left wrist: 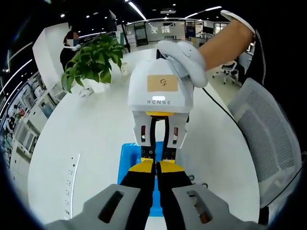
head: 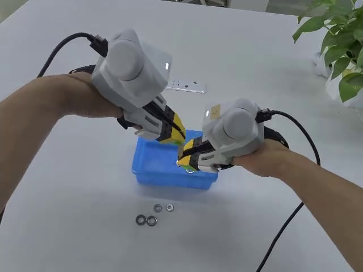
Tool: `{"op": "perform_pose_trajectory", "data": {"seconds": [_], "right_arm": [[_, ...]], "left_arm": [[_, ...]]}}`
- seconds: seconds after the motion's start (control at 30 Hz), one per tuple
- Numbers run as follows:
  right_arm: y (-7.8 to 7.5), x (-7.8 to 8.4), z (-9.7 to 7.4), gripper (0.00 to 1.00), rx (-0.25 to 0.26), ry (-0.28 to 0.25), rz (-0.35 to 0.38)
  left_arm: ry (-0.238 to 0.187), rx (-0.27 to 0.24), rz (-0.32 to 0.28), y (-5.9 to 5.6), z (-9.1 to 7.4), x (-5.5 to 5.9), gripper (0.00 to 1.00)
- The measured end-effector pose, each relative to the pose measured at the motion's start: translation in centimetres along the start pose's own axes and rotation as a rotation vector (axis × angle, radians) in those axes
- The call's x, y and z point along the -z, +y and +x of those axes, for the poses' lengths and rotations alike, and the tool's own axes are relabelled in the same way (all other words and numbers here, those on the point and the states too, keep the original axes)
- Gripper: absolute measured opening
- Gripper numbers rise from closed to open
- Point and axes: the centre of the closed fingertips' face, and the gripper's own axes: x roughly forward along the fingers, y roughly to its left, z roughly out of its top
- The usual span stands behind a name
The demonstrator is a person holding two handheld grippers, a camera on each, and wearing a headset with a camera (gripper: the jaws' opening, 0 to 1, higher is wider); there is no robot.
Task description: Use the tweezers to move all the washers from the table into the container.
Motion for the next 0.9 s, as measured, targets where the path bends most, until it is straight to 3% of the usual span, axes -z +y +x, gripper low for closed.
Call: {"op": "perform_pose_trajectory", "data": {"seconds": [0.5,0.9], "right_arm": [[0.0,1.5,1.2,0.1,-0.031,0.024,0.019],[0.1,1.9,1.5,0.1,-0.043,0.029,0.024]], "left_arm": [[0.009,0.014,-0.013,0.2,1.4,1.2,0.05],[0.004,0.02,-0.019,0.3,1.8,1.5,0.05]]}}
